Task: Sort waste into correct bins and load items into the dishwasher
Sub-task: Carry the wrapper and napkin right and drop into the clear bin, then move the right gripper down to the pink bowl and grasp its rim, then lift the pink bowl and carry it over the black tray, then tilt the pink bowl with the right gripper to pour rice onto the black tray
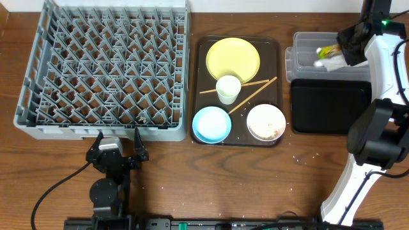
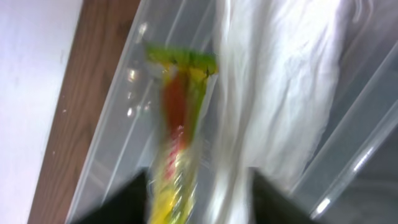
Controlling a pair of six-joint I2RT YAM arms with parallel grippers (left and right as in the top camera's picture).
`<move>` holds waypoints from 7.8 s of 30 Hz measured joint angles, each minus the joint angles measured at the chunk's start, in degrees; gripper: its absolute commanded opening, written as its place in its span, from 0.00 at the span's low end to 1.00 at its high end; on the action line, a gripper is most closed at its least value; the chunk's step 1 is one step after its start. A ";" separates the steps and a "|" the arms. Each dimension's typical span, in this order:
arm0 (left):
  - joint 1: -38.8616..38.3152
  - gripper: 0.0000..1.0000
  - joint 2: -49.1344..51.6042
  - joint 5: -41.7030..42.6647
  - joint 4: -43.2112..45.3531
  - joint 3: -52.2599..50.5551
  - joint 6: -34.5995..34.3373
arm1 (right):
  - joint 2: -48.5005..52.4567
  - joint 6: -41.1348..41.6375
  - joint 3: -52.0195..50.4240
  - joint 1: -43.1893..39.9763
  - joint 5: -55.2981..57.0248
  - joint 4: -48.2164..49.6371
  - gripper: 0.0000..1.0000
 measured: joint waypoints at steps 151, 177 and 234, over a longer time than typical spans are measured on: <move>0.00 0.96 0.00 -0.02 -0.02 0.00 0.00 | -17.57 -51.74 -43.63 44.54 0.13 0.63 0.01; 0.00 0.96 0.00 0.00 -0.02 0.00 -0.02 | -37.70 -56.96 -40.06 7.89 -30.95 -6.40 0.01; 0.00 0.96 -0.02 -0.02 -0.02 0.00 0.00 | -11.28 -74.29 -40.11 -27.17 -91.14 -7.56 0.01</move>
